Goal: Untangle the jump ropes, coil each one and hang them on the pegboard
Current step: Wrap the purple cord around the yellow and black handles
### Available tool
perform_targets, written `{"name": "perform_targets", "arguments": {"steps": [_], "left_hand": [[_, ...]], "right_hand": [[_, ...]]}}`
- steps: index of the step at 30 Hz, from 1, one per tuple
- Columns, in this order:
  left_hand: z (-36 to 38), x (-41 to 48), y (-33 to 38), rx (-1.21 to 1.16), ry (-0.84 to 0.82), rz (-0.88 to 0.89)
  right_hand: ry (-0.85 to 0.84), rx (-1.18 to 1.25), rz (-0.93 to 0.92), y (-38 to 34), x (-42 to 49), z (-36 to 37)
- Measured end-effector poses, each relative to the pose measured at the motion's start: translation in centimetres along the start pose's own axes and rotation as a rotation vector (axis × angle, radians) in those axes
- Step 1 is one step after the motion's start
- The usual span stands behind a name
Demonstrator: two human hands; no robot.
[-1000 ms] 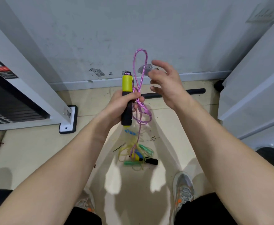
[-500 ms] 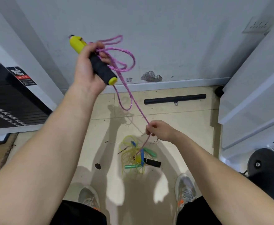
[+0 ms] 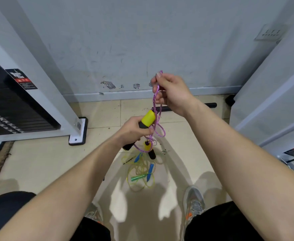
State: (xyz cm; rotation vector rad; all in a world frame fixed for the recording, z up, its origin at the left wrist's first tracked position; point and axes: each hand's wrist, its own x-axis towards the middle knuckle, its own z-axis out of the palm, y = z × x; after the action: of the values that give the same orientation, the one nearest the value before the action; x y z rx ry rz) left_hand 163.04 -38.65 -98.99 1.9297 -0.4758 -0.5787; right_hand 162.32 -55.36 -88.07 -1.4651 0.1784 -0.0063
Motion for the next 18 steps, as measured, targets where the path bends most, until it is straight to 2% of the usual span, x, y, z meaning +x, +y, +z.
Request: {"name": "perform_targets", "arguments": {"steps": [4,7,10,13,15,18], "left_hand": [[0.6,0.2,0.9,-0.039,0.056,-0.002],[0.2,-0.1,2.2,-0.088,0.072,-0.067],[-0.4,-0.4,3.8,-0.373,0.047,-0.119],[-1.4,-0.3,5.4,-0.787,0.035,-0.196],[-2.0,-0.2,6.5,-1.007,-0.007,-0.237],[-2.8,0.1,7.3,-1.142,-0.018,-0.254]], "right_hand": [[0.020,0.143,-0.011,-1.5,-0.1,0.3],[0.083,0.224,-0.016,-2.1,-0.3,-0.1],[0.203,0.189,0.038,-1.6,0.0,-1.2],[0.306,-0.054,0.084,1.2,-0.5,-2.6],[0.239,-0.132,0.140,4.2,-1.8,-3.1],[0.032,-0.166,0.270,8.2,-4.7,-2.8]]}}
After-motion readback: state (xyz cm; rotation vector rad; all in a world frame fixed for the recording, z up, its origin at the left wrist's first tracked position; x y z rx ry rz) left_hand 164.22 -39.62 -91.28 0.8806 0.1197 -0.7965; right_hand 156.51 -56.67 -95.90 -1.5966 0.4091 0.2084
